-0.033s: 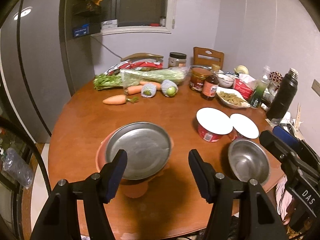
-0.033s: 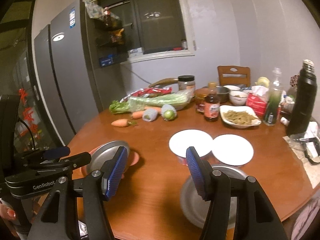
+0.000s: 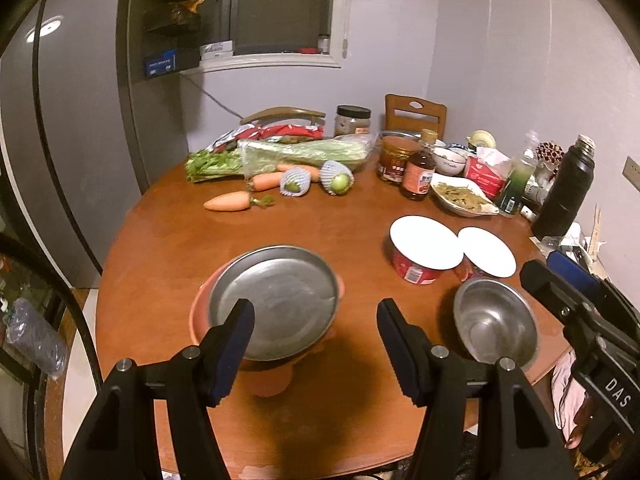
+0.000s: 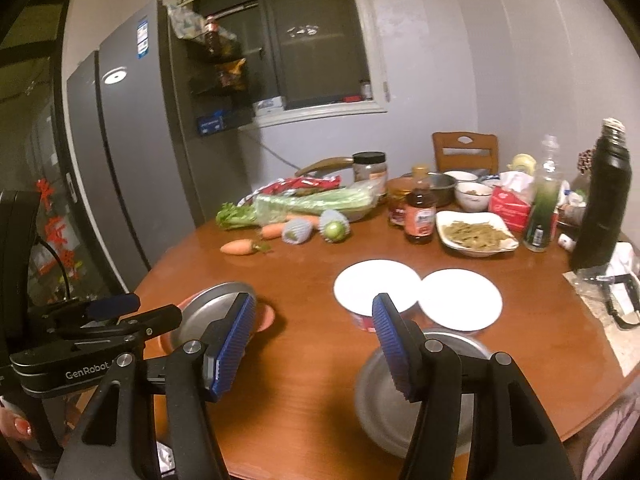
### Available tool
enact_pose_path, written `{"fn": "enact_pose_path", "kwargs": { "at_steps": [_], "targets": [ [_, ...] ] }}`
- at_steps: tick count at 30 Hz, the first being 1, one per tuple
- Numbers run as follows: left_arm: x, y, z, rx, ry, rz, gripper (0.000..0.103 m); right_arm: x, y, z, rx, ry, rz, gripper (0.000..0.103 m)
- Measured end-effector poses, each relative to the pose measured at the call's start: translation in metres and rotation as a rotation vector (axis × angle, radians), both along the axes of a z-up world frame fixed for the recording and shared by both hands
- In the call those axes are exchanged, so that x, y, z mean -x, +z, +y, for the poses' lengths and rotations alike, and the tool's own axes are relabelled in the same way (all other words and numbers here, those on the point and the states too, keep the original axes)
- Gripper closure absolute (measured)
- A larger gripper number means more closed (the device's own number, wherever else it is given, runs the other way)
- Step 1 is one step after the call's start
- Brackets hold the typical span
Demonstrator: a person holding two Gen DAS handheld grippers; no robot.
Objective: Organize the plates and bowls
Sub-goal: 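Release the tray and move the left tool to the steel bowl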
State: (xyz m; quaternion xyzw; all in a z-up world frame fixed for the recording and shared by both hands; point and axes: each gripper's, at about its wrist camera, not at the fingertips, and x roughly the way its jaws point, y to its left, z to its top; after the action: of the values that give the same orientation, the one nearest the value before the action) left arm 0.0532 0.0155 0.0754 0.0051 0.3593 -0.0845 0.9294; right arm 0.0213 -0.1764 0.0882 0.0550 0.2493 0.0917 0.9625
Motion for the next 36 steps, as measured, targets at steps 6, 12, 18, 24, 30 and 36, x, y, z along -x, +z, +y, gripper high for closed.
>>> {"fn": "enact_pose_path", "kwargs": {
  "at_steps": [6,12,18,24,30,36],
  "targets": [
    [0.001,0.005,-0.019,-0.009,-0.026,-0.009,0.039,0.007,0.004,-0.025,-0.005,-0.039,-0.009,0.04],
    [-0.001,0.004,-0.036,0.0,-0.057,0.0,0.039,0.009,0.003,-0.045,-0.02,-0.075,-0.003,0.039],
    [-0.01,-0.009,-0.059,0.003,-0.099,0.034,0.039,0.01,-0.005,-0.069,-0.013,-0.118,0.02,0.039],
    [-0.021,-0.029,-0.086,-0.009,-0.141,0.078,0.039,0.004,-0.029,-0.097,-0.005,-0.161,0.093,0.039],
    [-0.031,-0.048,-0.116,-0.003,-0.194,0.117,0.039,-0.005,-0.056,-0.119,0.007,-0.194,0.178,0.039],
    [-0.037,-0.066,-0.136,-0.01,-0.222,0.157,0.039,-0.014,-0.081,-0.126,0.022,-0.189,0.248,0.039]
  ]
}}
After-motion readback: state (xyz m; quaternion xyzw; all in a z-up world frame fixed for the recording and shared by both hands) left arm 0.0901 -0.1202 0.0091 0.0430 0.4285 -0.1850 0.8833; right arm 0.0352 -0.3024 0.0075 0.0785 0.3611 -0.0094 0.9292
